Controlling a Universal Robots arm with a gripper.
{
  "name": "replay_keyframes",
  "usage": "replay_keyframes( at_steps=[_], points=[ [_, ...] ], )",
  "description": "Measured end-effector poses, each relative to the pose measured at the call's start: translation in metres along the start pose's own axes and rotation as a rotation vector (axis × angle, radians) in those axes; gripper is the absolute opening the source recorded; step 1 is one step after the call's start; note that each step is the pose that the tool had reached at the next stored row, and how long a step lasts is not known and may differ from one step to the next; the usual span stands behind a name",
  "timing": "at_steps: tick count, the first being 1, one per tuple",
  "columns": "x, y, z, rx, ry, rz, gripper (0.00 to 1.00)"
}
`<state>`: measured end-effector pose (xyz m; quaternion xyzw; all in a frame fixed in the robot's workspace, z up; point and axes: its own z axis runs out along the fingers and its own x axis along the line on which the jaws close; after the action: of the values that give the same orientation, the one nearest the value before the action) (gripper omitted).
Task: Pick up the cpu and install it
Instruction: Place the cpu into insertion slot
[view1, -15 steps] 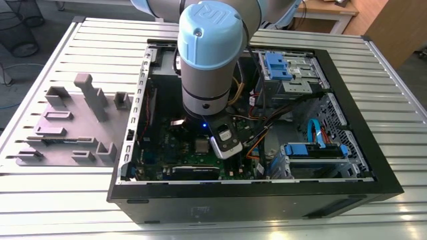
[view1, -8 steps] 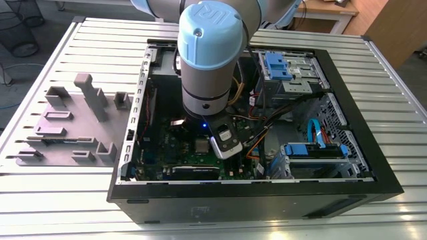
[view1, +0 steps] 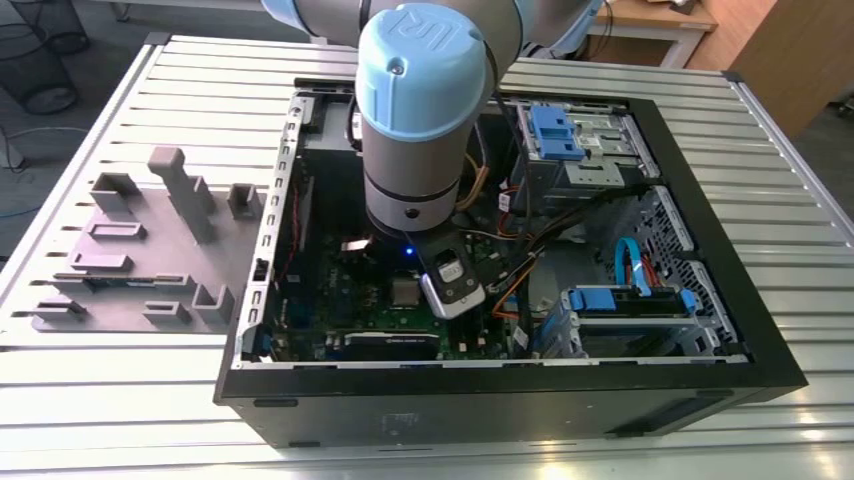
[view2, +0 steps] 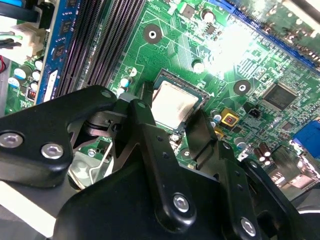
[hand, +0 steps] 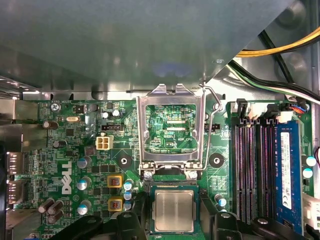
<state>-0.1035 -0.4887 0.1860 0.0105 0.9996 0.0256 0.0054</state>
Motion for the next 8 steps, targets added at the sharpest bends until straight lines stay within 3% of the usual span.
replay_keyframes(
  at_steps=[8],
  points=[
    [0.0000, 0.0004, -0.0076, 0.0000, -0.0001, 0.000, 0.54]
  ],
)
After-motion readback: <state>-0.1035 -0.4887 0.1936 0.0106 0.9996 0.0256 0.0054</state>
